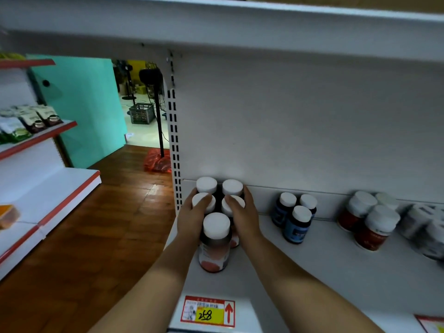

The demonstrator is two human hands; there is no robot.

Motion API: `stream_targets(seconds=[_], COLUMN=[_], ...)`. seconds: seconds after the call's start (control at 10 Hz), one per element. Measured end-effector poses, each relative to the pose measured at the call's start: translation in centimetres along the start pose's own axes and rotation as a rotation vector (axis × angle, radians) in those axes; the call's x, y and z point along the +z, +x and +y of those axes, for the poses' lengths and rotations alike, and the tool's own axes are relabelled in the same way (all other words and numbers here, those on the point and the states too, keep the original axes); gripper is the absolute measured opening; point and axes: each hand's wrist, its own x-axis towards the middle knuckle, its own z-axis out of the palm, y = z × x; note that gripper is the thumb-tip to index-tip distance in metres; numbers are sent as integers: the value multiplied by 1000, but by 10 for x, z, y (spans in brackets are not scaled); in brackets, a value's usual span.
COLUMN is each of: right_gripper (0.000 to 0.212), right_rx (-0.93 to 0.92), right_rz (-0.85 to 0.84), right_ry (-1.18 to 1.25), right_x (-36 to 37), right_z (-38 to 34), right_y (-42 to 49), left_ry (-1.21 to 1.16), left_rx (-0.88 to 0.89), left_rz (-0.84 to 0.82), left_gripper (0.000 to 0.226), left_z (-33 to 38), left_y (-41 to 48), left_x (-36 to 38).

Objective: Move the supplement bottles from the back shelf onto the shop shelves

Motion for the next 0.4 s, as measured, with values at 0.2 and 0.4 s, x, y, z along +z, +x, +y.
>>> stream_targets(seconds=[0.2,0.4], right_gripper=[53,52], right_rx=[-15,-5], right_rz=[16,-29], right_ry=[5,-30], right_x=[1,-11], right_z=[1,-14], right_y=[0,-3], left_ry=[-29,19], left_rx=[3,5], left_rz=[7,88], left_gripper=[44,55], left_z=[2,19], left_y=[-3,1], left_x=[0,-4])
